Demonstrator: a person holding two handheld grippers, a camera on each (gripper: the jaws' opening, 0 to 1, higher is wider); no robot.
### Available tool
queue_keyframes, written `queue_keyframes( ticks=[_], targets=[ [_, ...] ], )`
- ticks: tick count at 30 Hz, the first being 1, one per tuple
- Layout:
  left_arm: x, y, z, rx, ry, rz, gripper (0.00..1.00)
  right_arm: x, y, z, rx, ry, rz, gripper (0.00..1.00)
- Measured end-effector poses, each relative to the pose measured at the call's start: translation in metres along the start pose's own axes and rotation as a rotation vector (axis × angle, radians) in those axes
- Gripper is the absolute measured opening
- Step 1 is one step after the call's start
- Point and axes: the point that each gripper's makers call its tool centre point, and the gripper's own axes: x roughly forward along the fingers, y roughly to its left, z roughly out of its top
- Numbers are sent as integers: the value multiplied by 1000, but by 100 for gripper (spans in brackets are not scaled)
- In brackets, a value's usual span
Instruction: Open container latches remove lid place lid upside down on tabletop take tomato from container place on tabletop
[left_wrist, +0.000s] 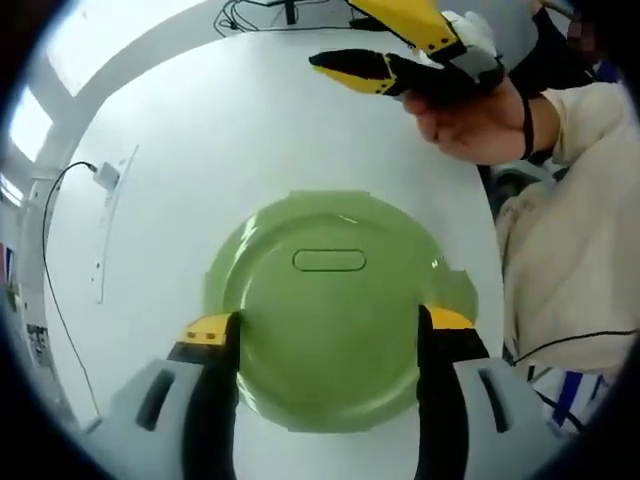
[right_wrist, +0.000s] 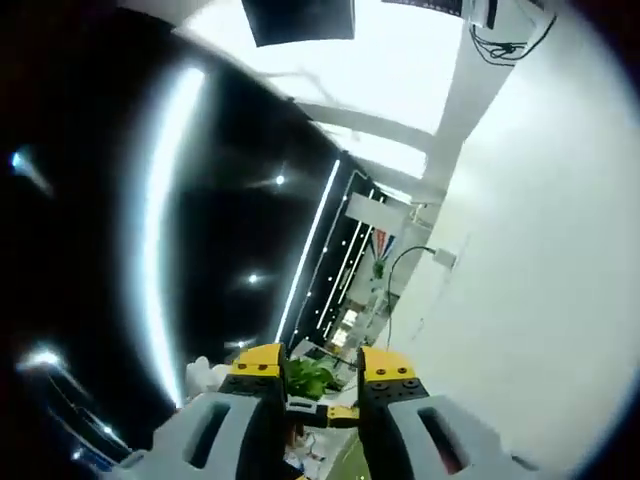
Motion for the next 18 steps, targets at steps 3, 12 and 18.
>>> queue_keyframes(
  ticks=[3,12,18],
  targets=[
    [0,0,0,1,2,-1,64,-3,-13,-4,73,-26,-59,27],
    [0,1,-1,4,2,-1,64,-7,-44,-33,175,-2,-188,31],
    [0,1,-1,3,-3,0,64,-9,-53,-42,192,-2,-224,30]
  ],
)
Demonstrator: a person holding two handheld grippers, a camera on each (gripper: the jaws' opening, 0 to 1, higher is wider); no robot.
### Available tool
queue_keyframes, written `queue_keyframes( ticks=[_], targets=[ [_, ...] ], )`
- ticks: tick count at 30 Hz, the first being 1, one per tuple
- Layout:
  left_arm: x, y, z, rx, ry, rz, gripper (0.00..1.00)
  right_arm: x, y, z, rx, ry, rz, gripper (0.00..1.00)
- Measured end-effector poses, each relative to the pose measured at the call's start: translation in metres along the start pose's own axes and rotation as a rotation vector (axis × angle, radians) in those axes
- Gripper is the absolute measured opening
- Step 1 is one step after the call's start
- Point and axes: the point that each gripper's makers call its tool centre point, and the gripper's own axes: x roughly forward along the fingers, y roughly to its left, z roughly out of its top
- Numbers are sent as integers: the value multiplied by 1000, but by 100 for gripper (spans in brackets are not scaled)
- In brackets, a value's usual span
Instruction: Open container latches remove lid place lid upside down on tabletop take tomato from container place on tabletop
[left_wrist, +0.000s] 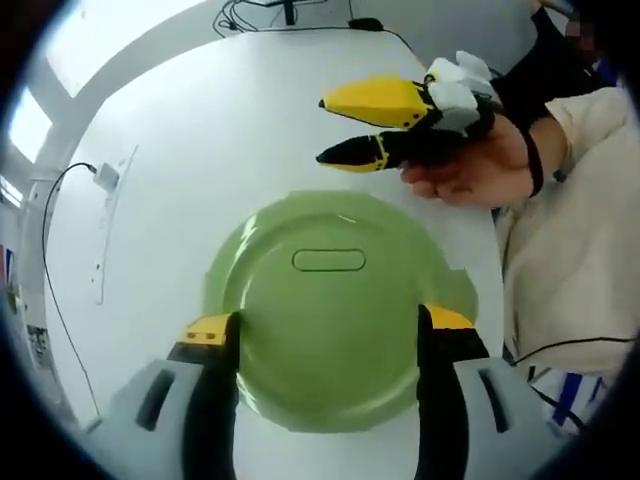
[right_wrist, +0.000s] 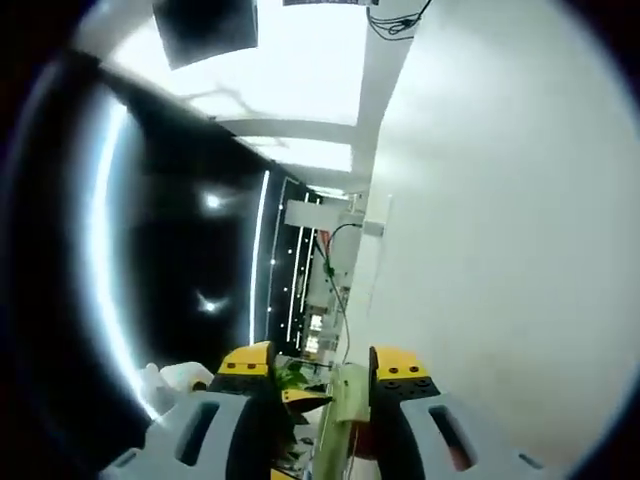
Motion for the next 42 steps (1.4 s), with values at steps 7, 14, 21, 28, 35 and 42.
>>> queue_keyframes(
  ticks=[7,14,21,28,35,42],
  targets=[
    [0,0,0,1,1,0,64,1,-9,3,24,-13,-21,30],
    [0,-1,0,2,-2,0,64,2,-29,-10,37,17,-95,30],
    [1,-1,1,4,16,0,65,7,-33,-22,98,39,-127,29],
    [0,-1,1,5,17,-1,65,13,-33,-28,155,40,-140,27],
    [0,-1,0,5,14,-1,65,17,-32,-37,185,22,-148,24],
    [-1,-1,0,7,10,-2,65,18,-28,-35,233,9,-157,16]
  ],
)
